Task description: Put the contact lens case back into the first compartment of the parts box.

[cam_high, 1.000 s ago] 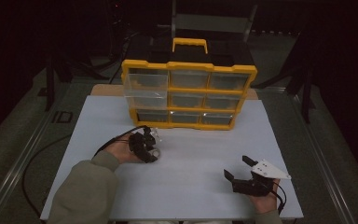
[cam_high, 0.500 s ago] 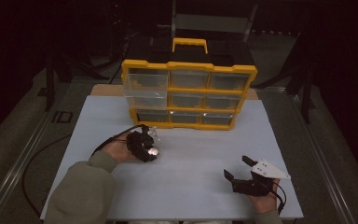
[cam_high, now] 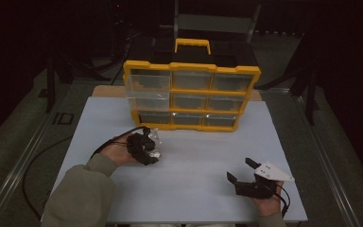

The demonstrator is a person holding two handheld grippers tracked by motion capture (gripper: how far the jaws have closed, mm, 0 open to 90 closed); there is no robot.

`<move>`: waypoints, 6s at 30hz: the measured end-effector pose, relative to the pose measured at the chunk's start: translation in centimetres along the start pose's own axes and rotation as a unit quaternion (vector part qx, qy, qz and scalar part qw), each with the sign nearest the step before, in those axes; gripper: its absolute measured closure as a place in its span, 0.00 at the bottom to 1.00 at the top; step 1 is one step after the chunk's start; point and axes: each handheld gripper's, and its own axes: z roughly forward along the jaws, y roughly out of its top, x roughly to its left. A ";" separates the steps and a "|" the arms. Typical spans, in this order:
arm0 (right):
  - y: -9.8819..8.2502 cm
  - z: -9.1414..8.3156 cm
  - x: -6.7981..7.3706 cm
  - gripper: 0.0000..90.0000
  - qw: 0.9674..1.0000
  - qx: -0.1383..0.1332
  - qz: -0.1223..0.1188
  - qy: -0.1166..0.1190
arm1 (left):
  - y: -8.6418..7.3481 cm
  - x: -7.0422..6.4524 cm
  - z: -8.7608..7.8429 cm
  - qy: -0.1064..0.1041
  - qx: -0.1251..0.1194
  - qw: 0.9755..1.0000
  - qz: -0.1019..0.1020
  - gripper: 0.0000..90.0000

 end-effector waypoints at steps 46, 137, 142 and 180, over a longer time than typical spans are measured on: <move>0.0 0.1 0.1 0.11 1.000 0.006 0.000 0.003 | 1.0 -1.8 -3.4 -0.015 -0.002 0.999 0.041 0.55; -0.1 0.3 0.1 0.11 1.000 0.011 -0.002 0.004 | 2.1 -0.8 -10.4 -0.071 -0.009 0.995 0.076 0.55; -0.1 0.3 0.1 0.11 1.000 0.011 -0.002 0.003 | 2.2 -0.8 -10.9 -0.072 -0.007 0.994 0.079 0.55; -0.1 0.3 0.1 0.11 1.000 0.010 0.004 0.005 | 3.0 0.8 -15.6 -0.070 -0.009 0.995 0.073 0.55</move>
